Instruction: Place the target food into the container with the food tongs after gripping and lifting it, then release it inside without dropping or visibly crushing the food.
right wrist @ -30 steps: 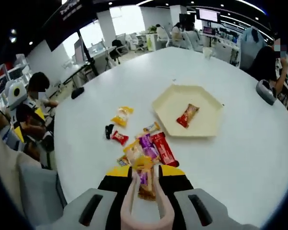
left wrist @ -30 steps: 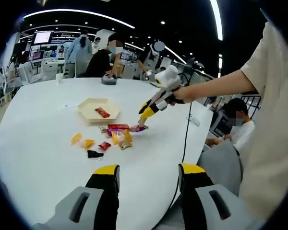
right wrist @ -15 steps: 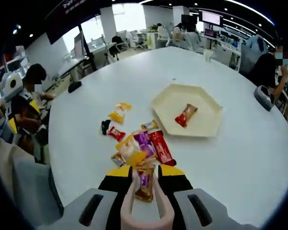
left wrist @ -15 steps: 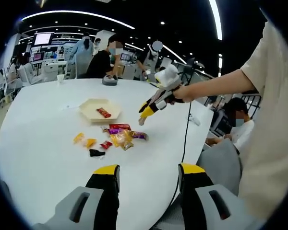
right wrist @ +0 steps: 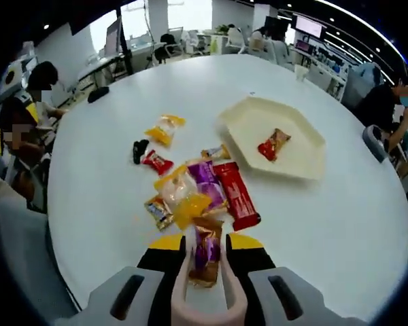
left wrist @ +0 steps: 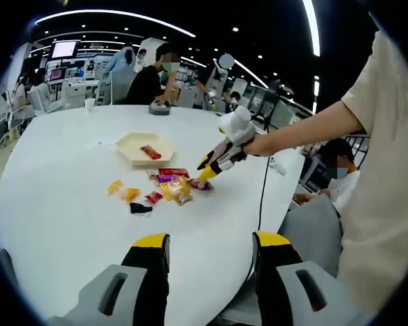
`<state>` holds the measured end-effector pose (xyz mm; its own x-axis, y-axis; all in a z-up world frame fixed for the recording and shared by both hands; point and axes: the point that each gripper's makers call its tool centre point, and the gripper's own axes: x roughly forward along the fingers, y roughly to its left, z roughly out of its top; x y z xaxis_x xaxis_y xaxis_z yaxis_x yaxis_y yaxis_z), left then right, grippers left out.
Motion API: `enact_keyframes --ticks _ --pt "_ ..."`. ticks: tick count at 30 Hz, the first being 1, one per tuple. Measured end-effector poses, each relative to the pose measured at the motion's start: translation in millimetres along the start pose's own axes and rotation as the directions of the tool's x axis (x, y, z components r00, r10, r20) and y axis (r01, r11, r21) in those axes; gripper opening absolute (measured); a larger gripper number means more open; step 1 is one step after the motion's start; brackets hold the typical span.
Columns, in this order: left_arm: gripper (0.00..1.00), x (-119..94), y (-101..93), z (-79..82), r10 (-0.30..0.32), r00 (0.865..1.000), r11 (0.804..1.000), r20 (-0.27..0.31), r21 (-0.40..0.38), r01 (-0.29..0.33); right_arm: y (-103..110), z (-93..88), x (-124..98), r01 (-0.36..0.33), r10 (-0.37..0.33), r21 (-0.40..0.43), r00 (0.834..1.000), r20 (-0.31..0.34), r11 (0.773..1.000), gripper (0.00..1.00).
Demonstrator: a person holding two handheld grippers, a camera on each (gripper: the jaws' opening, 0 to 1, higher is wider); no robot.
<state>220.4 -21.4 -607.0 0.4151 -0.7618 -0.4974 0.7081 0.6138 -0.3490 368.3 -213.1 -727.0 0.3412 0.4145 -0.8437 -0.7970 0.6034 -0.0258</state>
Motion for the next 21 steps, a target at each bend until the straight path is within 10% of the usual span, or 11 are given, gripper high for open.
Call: enact_keyframes --ticks 21 --pt "0.47 3 -3.5 -3.6 -0.008 1.0 1.0 -0.01 -0.004 0.008 -1 -20.2 -7 -0.013 0.012 -0.018 0.999 -0.049 1.0 0.24"
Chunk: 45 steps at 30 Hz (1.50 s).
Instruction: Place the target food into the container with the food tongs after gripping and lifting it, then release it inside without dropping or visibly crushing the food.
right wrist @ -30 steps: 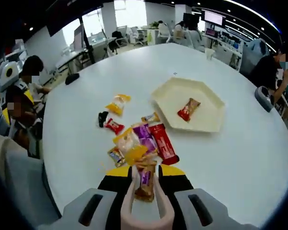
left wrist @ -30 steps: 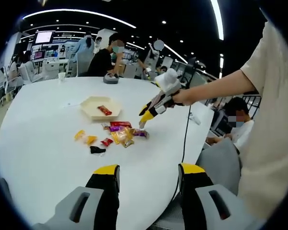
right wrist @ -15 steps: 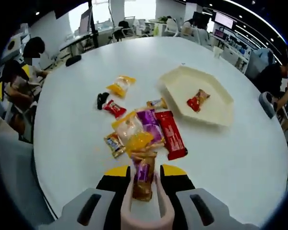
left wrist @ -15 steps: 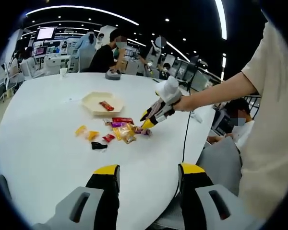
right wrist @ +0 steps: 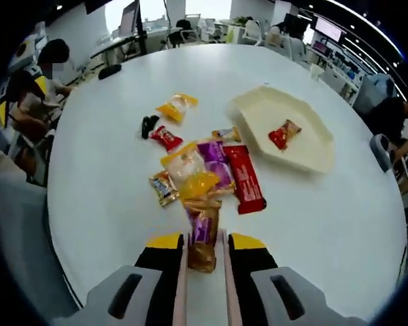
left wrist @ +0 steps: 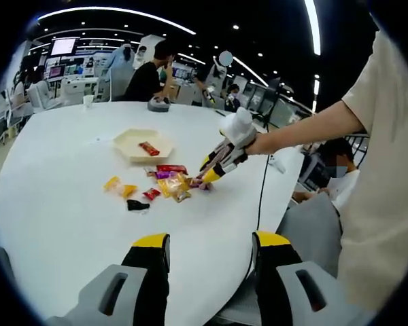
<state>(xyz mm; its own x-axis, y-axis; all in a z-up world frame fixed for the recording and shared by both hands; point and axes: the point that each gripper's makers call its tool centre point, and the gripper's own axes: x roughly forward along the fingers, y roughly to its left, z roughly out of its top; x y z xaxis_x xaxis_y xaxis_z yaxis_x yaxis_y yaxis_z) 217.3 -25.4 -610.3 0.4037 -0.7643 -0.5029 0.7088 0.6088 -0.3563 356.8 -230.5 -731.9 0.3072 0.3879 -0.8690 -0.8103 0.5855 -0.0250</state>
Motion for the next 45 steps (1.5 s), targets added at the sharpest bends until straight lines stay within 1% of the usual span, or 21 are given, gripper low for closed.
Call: enact_keyframes --ticks 2,4,6,9,12,18,22,26,32,35,39,40,43,45 --pt "0.47 1 -0.8 -0.6 -0.002 1.0 1.0 -0.001 0.001 0.002 0 -0.5 1 0.004 -0.004 0.0 1.0 0.002 1.0 0.24" --pt "0.47 1 -1.8 -0.9 -0.006 1.0 1.0 -0.003 0.002 0.006 2 -2.8 1 0.003 -0.004 -0.033 1.0 -0.025 0.999 0.24" --pt "0.47 2 -2.6 -0.3 -0.008 1.0 1.0 -0.002 0.004 0.008 3 -5.6 1 -0.007 0.004 -0.044 0.999 -0.051 0.999 0.24" --pt "0.47 2 -2.8 1.0 -0.009 1.0 1.0 0.001 0.004 0.009 2 -8.0 1 -0.014 0.013 -0.018 0.998 -0.059 1.0 0.22" --pt "0.47 3 -2.0 2.6 -0.009 1.0 1.0 0.003 0.004 0.009 6 -13.2 1 -0.018 0.018 0.005 0.995 -0.095 1.0 0.2" --pt "0.47 3 -1.1 4.0 -0.009 1.0 1.0 0.005 0.006 0.009 6 -9.2 0 -0.007 0.01 0.04 0.996 -0.084 0.999 0.19" --pt "0.47 3 -1.2 4.7 -0.01 1.0 1.0 0.007 0.007 0.01 8 -9.2 0 -0.013 0.016 0.041 0.996 -0.084 0.999 0.19" --pt "0.47 2 -0.7 4.6 -0.009 1.0 1.0 0.009 0.007 0.008 11 -8.6 -3 -0.027 0.033 0.069 0.996 -0.086 0.997 0.18" --pt "0.47 0 0.3 4.1 -0.004 1.0 1.0 0.014 0.005 0.004 6 2.4 -12 -0.014 0.018 0.1 0.999 -0.04 0.995 0.18" --pt "0.47 -1 0.0 3.8 -0.005 1.0 1.0 0.014 0.008 0.004 4 10.1 -17 -0.019 0.021 0.121 1.0 -0.012 0.992 0.18" --pt "0.47 0 -1.3 5.0 -0.008 1.0 1.0 0.017 0.01 0.008 -3 26.7 -28 -0.012 0.004 0.151 0.999 0.048 0.988 0.19" --pt "0.47 0 -1.9 5.6 -0.01 1.0 1.0 0.019 0.012 0.01 -4 28.3 -28 -0.011 0.002 0.154 0.999 0.055 0.988 0.19" --pt "0.47 0 -2.9 6.8 -0.013 1.0 1.0 0.022 0.014 0.013 -7 42.6 -38 -0.013 -0.003 0.162 0.995 0.099 0.987 0.19" --pt "0.47 0 -3.3 7.3 -0.014 1.0 1.0 0.024 0.016 0.014 -8 47.5 -42 -0.019 0.0 0.168 0.993 0.114 0.986 0.19"
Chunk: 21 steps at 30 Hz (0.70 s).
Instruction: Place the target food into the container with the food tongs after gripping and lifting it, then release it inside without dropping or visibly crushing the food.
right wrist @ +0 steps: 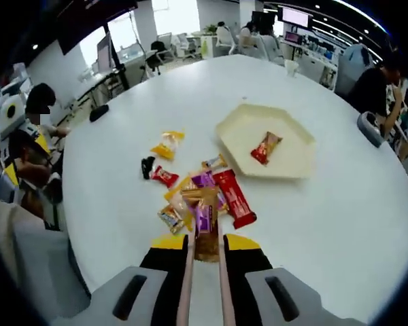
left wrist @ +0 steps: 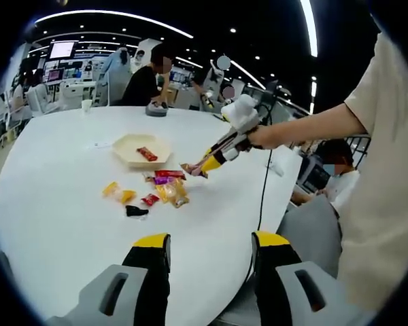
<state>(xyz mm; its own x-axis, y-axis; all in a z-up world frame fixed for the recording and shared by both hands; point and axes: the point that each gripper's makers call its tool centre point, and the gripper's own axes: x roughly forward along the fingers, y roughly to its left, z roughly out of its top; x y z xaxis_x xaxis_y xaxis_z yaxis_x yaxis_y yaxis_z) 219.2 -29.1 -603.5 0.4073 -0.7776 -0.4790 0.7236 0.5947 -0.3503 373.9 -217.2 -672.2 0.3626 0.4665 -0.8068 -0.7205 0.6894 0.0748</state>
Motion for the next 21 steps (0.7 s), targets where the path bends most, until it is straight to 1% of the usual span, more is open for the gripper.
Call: enact_keyframes --ticks 2,5,14,17,21 --pt "0.47 0 -0.7 0.5 -0.002 1.0 1.0 0.003 0.001 0.002 -2 9.9 -5 0.003 -0.004 0.014 0.999 0.032 1.0 0.19" --pt "0.47 -1 -0.8 0.6 -0.002 1.0 1.0 0.005 0.001 0.002 -5 18.4 -9 0.004 -0.006 0.03 0.998 0.061 1.0 0.19" --pt "0.46 -2 -1.8 -0.1 -0.004 1.0 1.0 0.008 0.004 0.004 -12 40.2 -19 0.008 -0.015 0.06 0.993 0.119 0.998 0.19" --pt "0.46 -3 -1.6 0.0 -0.002 1.0 1.0 0.011 0.004 0.002 -17 52.0 -23 0.012 -0.023 0.075 0.989 0.147 0.997 0.19" --pt "0.46 -5 -0.5 0.8 0.0 1.0 1.0 0.015 0.004 0.0 -20 61.5 -25 0.018 -0.031 0.078 0.986 0.165 0.997 0.19"
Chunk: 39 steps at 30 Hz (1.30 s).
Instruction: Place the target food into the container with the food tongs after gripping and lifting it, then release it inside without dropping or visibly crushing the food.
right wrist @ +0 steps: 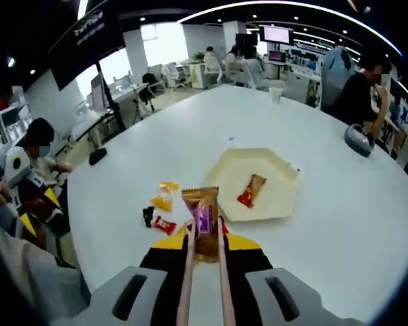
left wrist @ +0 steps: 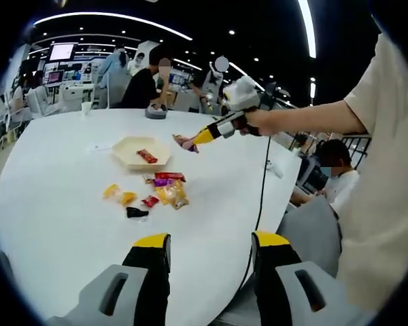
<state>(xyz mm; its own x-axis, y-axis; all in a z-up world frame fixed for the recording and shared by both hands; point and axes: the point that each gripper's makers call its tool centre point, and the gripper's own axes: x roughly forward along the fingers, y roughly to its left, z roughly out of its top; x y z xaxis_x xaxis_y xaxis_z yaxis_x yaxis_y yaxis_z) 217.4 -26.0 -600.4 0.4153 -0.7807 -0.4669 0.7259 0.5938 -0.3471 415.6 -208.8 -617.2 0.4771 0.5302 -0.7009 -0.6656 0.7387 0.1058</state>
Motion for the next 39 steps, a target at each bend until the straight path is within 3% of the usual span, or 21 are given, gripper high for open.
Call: enact_keyframes --ticks 18,39 --pt "0.46 -4 5.0 0.6 0.007 1.0 1.0 0.009 -0.005 -0.007 -16 43.0 4 0.03 -0.03 -0.006 0.998 0.061 1.0 0.19" --pt "0.46 -6 11.2 -3.1 0.017 1.0 1.0 0.005 -0.018 -0.017 -26 73.6 15 0.058 -0.058 0.001 0.994 0.097 0.998 0.19"
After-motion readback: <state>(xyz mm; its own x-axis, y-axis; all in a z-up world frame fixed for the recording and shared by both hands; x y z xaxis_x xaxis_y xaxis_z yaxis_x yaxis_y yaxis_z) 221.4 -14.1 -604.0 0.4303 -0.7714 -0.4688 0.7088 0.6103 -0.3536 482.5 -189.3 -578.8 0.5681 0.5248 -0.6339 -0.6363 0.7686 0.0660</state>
